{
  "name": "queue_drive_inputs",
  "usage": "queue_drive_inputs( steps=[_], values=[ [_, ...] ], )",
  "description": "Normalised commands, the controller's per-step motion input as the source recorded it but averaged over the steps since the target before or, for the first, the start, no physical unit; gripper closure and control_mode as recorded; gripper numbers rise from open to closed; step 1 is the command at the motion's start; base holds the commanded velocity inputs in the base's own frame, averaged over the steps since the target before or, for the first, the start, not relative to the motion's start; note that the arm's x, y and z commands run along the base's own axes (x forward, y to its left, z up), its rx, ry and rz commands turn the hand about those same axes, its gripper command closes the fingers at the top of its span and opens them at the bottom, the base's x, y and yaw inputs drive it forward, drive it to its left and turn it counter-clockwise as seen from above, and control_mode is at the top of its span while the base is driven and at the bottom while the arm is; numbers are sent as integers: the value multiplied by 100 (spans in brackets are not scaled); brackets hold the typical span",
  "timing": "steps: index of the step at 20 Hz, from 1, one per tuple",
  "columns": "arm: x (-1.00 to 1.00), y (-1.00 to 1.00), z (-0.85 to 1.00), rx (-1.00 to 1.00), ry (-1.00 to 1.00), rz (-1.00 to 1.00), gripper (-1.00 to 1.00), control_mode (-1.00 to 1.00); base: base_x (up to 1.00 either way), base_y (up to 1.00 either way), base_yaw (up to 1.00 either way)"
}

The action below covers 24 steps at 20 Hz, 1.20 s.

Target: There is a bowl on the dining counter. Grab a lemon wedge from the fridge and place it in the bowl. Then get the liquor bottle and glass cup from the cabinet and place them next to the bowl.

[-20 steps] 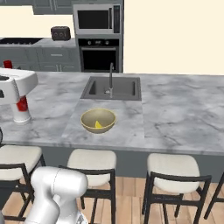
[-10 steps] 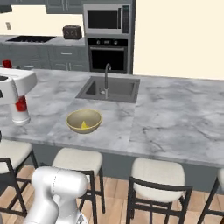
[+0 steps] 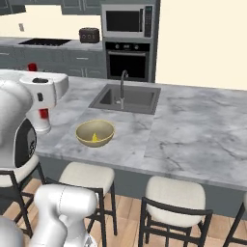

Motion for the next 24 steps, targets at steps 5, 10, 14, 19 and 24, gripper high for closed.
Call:
queue_drive_inputs(
  steps=[5,10,14,19,24],
  values=[
    [38,-67,-3,0,0,24,100,-100,0,0,0],
    [22,-48,-19,0,0,16,100,-100,0,0,0],
    [20,-20,-21,-5,-1,9,100,-100,0,0,0],
    [20,-25,-24,-2,-1,13,100,-100,0,0,0],
    [36,-22,-37,0,0,16,100,-100,0,0,0]
  ],
)
